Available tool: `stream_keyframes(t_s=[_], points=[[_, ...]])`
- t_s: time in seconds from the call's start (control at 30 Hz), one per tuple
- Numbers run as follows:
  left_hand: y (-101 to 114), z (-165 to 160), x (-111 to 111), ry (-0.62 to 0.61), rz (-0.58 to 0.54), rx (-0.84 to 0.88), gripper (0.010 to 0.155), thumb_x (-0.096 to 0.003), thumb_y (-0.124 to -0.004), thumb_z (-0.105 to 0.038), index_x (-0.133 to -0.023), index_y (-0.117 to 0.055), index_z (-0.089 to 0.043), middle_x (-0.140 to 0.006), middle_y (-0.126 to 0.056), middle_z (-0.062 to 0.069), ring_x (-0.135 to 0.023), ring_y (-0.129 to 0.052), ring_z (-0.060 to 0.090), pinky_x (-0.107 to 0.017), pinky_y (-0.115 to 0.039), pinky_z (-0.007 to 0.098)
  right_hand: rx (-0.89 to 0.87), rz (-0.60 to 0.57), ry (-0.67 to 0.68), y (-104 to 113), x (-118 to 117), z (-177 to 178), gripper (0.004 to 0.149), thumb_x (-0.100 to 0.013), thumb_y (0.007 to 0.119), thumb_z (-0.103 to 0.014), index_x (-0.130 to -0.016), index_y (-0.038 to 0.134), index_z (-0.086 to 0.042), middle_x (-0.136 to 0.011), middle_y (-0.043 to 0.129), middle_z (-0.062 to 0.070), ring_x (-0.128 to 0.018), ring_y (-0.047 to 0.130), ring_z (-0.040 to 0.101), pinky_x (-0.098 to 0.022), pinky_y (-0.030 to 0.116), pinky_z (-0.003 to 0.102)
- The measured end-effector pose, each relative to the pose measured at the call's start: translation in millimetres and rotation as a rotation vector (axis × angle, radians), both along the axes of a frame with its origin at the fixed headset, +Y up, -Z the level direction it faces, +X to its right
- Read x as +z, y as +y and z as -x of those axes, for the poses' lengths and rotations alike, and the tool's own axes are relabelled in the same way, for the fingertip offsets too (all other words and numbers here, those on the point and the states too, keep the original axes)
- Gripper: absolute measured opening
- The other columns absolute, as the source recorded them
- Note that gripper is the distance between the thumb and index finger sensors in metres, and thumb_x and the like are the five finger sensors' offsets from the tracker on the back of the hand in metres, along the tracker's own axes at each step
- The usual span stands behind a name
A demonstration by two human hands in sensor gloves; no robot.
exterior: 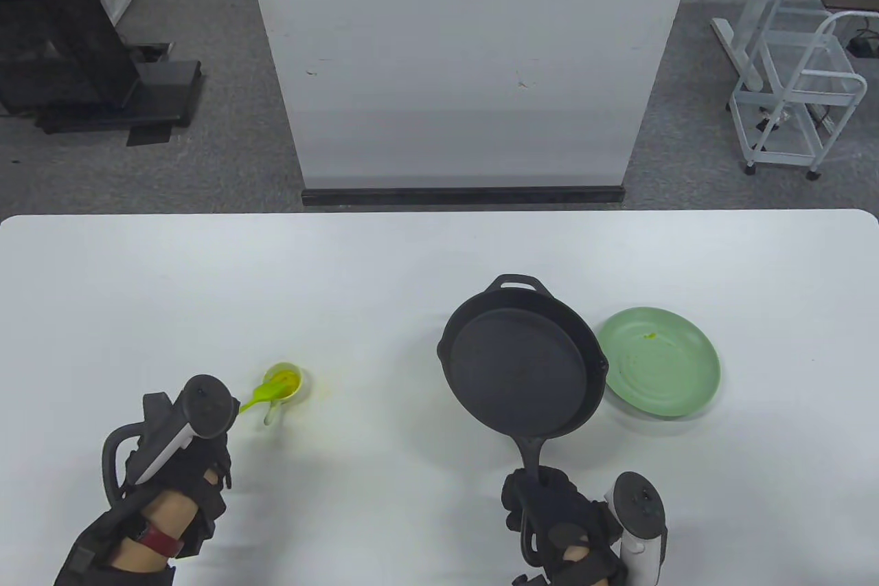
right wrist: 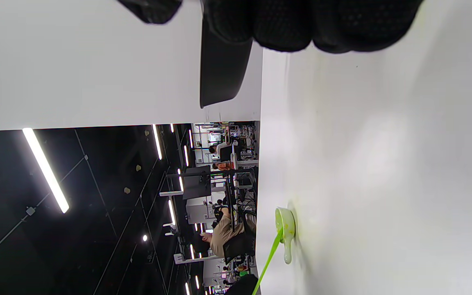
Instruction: Brush oil on frying pan surface
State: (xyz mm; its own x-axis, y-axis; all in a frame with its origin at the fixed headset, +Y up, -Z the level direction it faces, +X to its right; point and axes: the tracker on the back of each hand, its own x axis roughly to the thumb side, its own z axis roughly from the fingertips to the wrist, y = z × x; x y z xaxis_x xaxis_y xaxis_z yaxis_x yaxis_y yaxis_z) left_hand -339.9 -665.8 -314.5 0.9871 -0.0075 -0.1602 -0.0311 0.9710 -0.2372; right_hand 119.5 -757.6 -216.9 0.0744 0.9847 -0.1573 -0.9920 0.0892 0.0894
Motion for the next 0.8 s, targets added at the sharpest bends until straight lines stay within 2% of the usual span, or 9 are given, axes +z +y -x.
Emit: stream_keyframes(t_s=[0.23, 0.37, 0.57, 0.63, 0.8], points=[[11.1, 10.7, 3.8, 0.020, -0.001, 0.077, 0.053, -0.0476, -0.074, -0.028, -0.100, -0.070, -0.032, -0.082, -0.078, 0.012, -0.045, -0.085, 0.029, -0.039, -0.077, 0.049, 0.008, -0.003, 0.005, 0.1, -0.3, 0.2, 0.048, -0.045, 0.069, -0.041, -0.076, 0.065, -0.005, -0.078, 0.069, 0.025, -0.068, 0.072, 0.049, -0.043, 0.074, 0.044], [18.0, 15.6, -1.0, 0.033, -0.045, 0.160, 0.051, -0.0477, -0.072, -0.030, -0.099, -0.071, -0.026, -0.070, -0.089, 0.009, -0.033, -0.090, 0.026, -0.030, -0.081, 0.046, 0.008, -0.002, 0.003, -0.1, -0.2, 0.0, 0.048, -0.045, 0.069, -0.041, -0.076, 0.065, -0.005, -0.078, 0.069, 0.025, -0.068, 0.072, 0.049, -0.043, 0.074, 0.044], [7.7, 23.3, -11.7, 0.072, 0.012, 0.330, 0.049, -0.0477, -0.071, -0.032, -0.095, -0.074, -0.019, -0.059, -0.095, 0.005, -0.022, -0.091, 0.022, -0.021, -0.083, 0.043, 0.007, 0.003, 0.001, -0.2, 0.2, 0.3, 0.048, -0.045, 0.070, -0.041, -0.076, 0.065, -0.005, -0.078, 0.069, 0.025, -0.068, 0.072, 0.049, -0.043, 0.074, 0.044], [4.5, 25.7, -13.4, 0.089, 0.007, 0.350, 0.049, -0.0475, -0.071, -0.033, -0.094, -0.075, -0.018, -0.056, -0.096, 0.004, -0.019, -0.091, 0.021, -0.018, -0.084, 0.042, 0.008, 0.002, 0.002, -0.1, 0.2, 0.4, 0.048, -0.045, 0.070, -0.041, -0.076, 0.065, -0.005, -0.078, 0.069, 0.025, -0.068, 0.072, 0.049, -0.043, 0.074, 0.044], [-2.7, 34.8, -14.3, 0.136, 0.076, 0.378, 0.049, -0.0478, -0.070, -0.034, -0.093, -0.075, -0.018, -0.053, -0.097, 0.003, -0.017, -0.091, 0.021, -0.016, -0.084, 0.041, 0.011, 0.001, 0.005, -0.3, 0.3, 0.9, 0.048, -0.045, 0.070, -0.041, -0.076, 0.065, -0.005, -0.078, 0.069, 0.025, -0.068, 0.072, 0.049, -0.043, 0.074, 0.044]])
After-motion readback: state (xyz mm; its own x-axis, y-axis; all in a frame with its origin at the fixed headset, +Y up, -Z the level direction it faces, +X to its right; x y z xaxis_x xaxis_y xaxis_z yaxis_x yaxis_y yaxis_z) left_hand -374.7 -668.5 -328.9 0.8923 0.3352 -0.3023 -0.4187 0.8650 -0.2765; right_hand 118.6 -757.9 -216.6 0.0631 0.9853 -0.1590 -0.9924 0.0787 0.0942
